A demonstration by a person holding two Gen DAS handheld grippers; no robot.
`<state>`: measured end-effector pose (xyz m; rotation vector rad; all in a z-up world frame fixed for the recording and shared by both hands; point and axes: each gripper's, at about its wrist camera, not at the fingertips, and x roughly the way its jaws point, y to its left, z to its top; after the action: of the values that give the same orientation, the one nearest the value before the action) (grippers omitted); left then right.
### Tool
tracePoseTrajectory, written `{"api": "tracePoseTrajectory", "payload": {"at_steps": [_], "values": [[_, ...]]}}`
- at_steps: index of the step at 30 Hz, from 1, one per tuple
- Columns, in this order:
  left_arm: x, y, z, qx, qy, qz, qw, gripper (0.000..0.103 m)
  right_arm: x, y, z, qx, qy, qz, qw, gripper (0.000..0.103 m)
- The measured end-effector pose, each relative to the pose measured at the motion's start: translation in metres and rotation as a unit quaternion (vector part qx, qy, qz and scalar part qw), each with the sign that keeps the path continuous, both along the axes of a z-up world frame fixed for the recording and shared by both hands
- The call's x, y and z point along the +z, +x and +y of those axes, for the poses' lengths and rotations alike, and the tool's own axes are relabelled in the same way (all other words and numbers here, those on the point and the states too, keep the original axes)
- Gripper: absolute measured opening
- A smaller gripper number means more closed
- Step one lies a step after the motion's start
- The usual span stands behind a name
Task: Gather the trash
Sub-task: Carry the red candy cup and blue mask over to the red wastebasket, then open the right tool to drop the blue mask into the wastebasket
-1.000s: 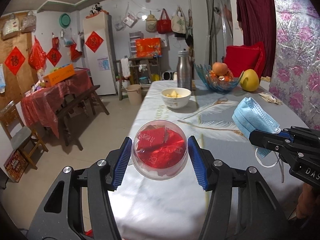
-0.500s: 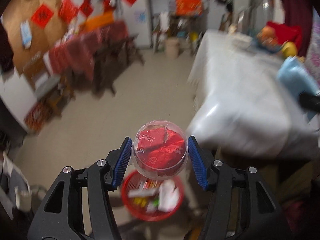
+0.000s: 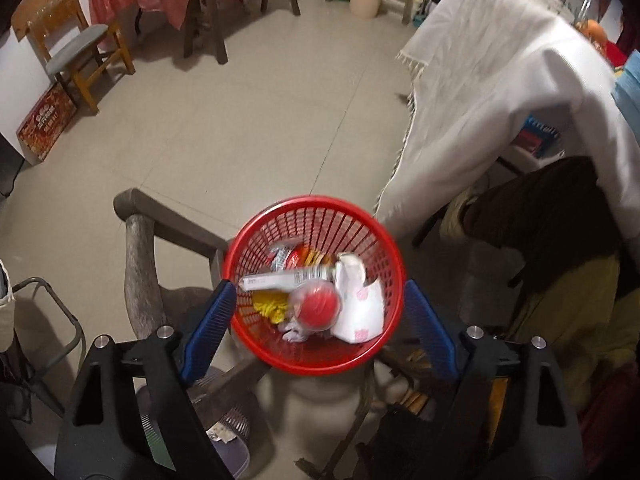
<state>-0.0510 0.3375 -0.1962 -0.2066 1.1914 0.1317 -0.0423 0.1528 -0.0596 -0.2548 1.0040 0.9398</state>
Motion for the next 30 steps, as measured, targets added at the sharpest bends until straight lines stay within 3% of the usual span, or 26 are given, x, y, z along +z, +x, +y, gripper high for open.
{"api": "tracePoseTrajectory", "payload": {"at_steps": [9, 11, 13, 14, 18, 24, 28, 30], "values": [[0.008, -0.014, 0.024, 0.036, 0.043, 0.017, 0.9983, 0.093, -0.039, 0.002, 0.050, 0.048, -0.034, 0.045, 0.997, 0.016], [0.008, -0.021, 0.030, 0.039, 0.058, 0.025, 0.9972, 0.093, -0.048, 0.004, 0.060, 0.057, -0.041, 0.056, 0.996, 0.020], [0.007, -0.030, 0.035, 0.043, 0.065, 0.034, 0.9963, 0.093, -0.055, 0.007, 0.071, 0.061, -0.047, 0.055, 0.995, 0.036], [0.007, -0.035, 0.036, 0.045, 0.066, 0.039, 0.9960, 0.093, -0.059, 0.009, 0.077, 0.058, -0.055, 0.049, 0.996, 0.039], [0.003, -0.055, 0.034, 0.045, 0.068, 0.055, 0.9952, 0.094, -0.068, 0.013, 0.083, 0.054, -0.055, 0.067, 0.995, 0.048], [-0.008, -0.063, 0.025, 0.040, 0.041, 0.066, 0.9962, 0.094, -0.065, 0.010, 0.070, 0.044, -0.058, 0.057, 0.996, 0.051], [-0.005, -0.060, 0.012, 0.026, 0.037, 0.057, 0.9973, 0.094, -0.064, 0.001, 0.054, 0.033, -0.072, 0.047, 0.996, 0.068], [-0.002, -0.061, 0.006, 0.020, 0.041, 0.052, 0.9976, 0.094, -0.067, -0.006, 0.047, 0.033, -0.078, 0.057, 0.995, 0.069]]}}
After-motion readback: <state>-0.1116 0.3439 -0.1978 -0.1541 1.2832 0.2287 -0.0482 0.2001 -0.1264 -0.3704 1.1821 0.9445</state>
